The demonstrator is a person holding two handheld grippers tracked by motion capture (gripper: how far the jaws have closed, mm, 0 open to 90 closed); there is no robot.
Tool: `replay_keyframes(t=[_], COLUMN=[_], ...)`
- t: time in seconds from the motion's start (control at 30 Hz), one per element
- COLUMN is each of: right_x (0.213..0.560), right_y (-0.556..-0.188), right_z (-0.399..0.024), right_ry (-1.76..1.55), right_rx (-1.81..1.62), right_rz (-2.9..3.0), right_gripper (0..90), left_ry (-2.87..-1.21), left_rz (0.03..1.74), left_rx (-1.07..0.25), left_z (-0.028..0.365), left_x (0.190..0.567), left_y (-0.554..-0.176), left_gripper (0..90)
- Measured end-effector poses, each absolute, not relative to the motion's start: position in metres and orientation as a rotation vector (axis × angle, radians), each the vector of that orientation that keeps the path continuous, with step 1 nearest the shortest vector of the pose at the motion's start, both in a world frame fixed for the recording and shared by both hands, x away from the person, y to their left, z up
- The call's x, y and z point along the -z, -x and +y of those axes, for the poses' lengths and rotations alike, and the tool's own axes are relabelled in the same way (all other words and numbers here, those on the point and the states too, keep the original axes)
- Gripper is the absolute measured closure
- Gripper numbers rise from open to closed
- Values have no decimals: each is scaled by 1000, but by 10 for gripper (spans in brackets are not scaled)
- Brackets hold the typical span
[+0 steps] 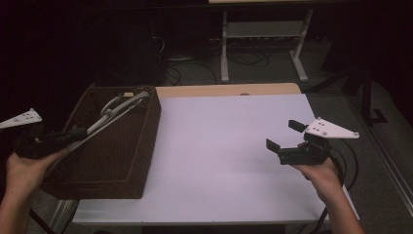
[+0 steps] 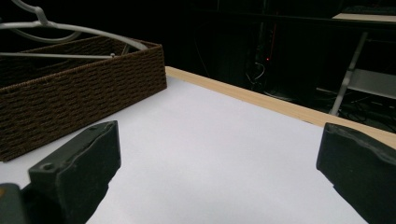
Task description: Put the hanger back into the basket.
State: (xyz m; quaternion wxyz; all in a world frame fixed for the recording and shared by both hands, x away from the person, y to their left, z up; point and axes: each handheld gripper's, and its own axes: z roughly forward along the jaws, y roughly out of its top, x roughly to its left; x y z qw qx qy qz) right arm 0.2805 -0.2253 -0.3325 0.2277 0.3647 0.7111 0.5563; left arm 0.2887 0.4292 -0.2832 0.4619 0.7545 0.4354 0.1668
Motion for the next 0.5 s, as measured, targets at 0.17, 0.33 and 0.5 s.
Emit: replay_keyframes(t=[0.17,0.33,0.5], right_x=[333,332,332], right_y=[-281,-281,-281], right_z=[-226,-226,-226], right_ry=[-1010,-1012,-1012], right_rx=[-1529,-1531,-1532], right_rz=[1957,1956,1955], right_gripper=[0,0,0], left_ry=[-1893,-1910,-1917], left_rz=[1082,1093,1101], left_rx=[-375,-333,-310], left_z=[432,436,437], left_x=[297,310,318], left_y=[-301,-308,-311], left_gripper=[829,828,823])
